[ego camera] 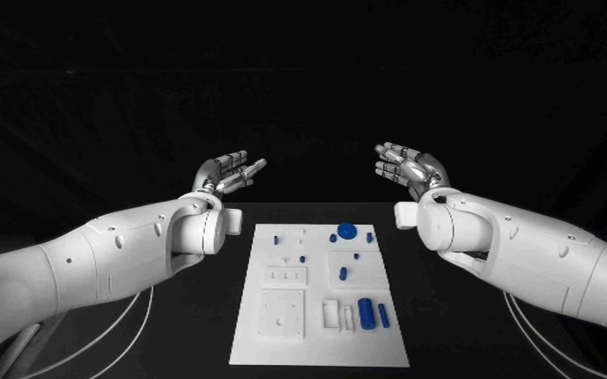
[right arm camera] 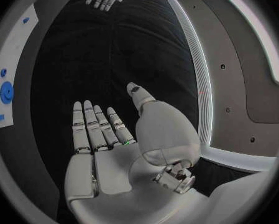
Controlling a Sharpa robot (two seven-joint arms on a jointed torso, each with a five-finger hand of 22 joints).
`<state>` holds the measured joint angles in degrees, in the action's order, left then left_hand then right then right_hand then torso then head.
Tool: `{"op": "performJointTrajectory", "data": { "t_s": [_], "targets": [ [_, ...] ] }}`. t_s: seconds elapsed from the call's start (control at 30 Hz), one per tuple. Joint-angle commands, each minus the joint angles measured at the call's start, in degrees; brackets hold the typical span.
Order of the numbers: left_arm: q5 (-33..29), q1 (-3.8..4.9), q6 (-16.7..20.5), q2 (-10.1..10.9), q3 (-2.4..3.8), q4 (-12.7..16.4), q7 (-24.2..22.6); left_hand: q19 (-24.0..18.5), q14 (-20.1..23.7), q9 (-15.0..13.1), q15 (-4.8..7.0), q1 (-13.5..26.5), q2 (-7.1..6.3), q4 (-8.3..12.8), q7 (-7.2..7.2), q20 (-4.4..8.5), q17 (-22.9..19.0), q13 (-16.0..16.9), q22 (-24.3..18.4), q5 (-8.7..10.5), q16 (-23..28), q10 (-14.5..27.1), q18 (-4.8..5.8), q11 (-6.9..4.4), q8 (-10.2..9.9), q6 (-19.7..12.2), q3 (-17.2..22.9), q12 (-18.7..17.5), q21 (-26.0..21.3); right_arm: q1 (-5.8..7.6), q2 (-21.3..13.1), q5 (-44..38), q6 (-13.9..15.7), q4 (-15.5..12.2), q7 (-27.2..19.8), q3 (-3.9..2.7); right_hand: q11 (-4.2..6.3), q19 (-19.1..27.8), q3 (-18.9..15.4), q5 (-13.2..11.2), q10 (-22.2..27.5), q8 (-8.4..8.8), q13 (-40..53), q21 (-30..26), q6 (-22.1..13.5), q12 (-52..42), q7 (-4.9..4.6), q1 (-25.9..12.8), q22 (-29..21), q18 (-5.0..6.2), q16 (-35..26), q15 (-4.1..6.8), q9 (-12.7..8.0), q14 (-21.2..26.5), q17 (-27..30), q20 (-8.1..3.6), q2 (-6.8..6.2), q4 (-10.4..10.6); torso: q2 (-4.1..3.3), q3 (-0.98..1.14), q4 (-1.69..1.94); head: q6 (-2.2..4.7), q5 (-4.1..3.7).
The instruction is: Assemble the parts on the task board
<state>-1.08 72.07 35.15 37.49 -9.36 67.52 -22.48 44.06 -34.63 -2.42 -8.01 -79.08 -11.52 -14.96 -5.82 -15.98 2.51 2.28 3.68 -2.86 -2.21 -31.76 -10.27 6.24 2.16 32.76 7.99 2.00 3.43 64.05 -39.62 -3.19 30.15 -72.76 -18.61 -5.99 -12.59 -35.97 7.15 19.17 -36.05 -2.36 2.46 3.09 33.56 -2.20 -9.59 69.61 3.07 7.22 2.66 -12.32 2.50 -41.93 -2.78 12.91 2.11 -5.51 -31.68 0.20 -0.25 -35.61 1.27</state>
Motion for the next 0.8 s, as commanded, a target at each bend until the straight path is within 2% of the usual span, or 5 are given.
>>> {"op": "performJointTrajectory", "data": {
  "t_s": [0.03, 0.43, 0.47, 0.57, 0.8],
  "targets": [
    [-1.1, 1.94, -8.3, -1.3, -1.19, -3.9, 5.0, 1.7, -1.4, -0.2, -0.3, -2.7, -0.24, -0.7, -0.36, -0.42, 0.1, 0.2, 0.2, -0.42, -0.4, -1.7, -1.18, 0.27, 0.4, 1.6, 0.2, 0.4, 0.5, 0.91, 1.2, -5.2, -14.6, 4.0, 9.0, -1.08, 0.2, -1.4, -0.5, -1.1, -2.0, -0.32, 0.1, 0.2, 3.3, -0.4, -1.35, 2.0, 0.1, -1.06, 0.2, 0.13, 0.2, -1.6, -0.1, -0.33, -0.23, -1.8, 0.0, 0.01, -0.02, 0.0, 0.0],
    [-1.4, 3.99, -10.8, -2.6, -2.74, -7.7, 6.7, 3.5, -7.0, -0.2, -0.4, -1.8, 1.47, 2.0, -1.44, -0.27, 0.3, 0.3, 0.3, -0.37, -0.6, -5.8, -1.7, 1.28, 0.4, 4.0, 0.6, 0.5, 0.8, 2.38, 3.1, -7.8, -23.4, 10.5, 14.9, -3.25, 2.93, -15.2, 2.1, -1.7, -21.4, -0.99, 0.9, 2.1, 18.8, -1.1, 0.47, 3.7, 0.9, -1.01, 0.9, 2.81, 0.8, -17.7, -0.8, -2.82, -0.56, -7.5, 0.0, 0.01, -0.02, 0.0, 0.0],
    [-1.5, 3.96, -12.0, -1.8, -2.77, -6.4, 5.6, 4.0, -8.4, -0.3, -0.4, -1.6, 1.99, 2.9, -1.65, -0.21, 0.4, 0.4, 0.4, -0.43, -0.7, -7.1, -1.81, 1.49, 0.5, 5.5, 0.8, 0.6, 0.9, 2.22, 3.1, -27.8, -18.4, 12.4, 10.7, -3.01, 3.51, -17.0, 2.8, -1.3, -22.8, -1.34, 0.9, 2.9, 22.5, -1.2, 0.51, 3.8, 1.1, -0.65, 1.4, 3.73, 1.1, -20.1, -1.0, -3.55, -0.41, -8.0, -0.22, -0.41, 0.35, -0.37, 0.13],
    [-1.1, 3.96, -12.4, -1.4, -2.77, -5.7, 5.1, 6.1, -14.5, -0.5, -0.54, -0.5, 4.1, 7.3, -2.1, 0.44, 0.6, 0.6, 0.5, -0.5, -0.9, -12.7, -1.91, 1.99, 0.7, 10.5, 0.9, 0.7, 1.6, 2.02, 3.4, -36.1, -17.5, 12.7, 9.9, -3.01, 4.56, -21.2, 5.8, -1.5, -25.8, -1.24, 0.9, 4.4, 25.7, -1.1, 1.12, 2.4, 1.2, -0.93, 1.0, 5.59, 1.1, -25.4, -1.1, -5.61, -0.72, -9.2, -0.41, -0.56, 0.61, -0.25, 0.09],
    [1.7, 3.98, -13.6, 1.1, -2.79, -2.0, 4.6, 17.4, -35.0, -1.2, 2.41, -3.2, 8.89, 15.6, -2.18, 9.74, 2.7, 1.0, 2.9, -1.58, -3.6, -33.0, 3.02, 0.74, 1.6, 26.6, 0.9, 1.7, 8.7, 1.4, 4.1, -56.7, -16.0, 12.3, 9.4, -3.01, 7.39, -38.4, 7.1, -1.4, -30.8, -1.26, 0.9, 15.4, 29.4, -1.1, 2.09, 2.6, 5.9, 0.93, 8.2, 12.44, 1.2, -44.9, -5.9, -12.56, -2.21, -10.7, -1.67, -0.68, 1.49, 0.24, -0.48]
  ]
}}
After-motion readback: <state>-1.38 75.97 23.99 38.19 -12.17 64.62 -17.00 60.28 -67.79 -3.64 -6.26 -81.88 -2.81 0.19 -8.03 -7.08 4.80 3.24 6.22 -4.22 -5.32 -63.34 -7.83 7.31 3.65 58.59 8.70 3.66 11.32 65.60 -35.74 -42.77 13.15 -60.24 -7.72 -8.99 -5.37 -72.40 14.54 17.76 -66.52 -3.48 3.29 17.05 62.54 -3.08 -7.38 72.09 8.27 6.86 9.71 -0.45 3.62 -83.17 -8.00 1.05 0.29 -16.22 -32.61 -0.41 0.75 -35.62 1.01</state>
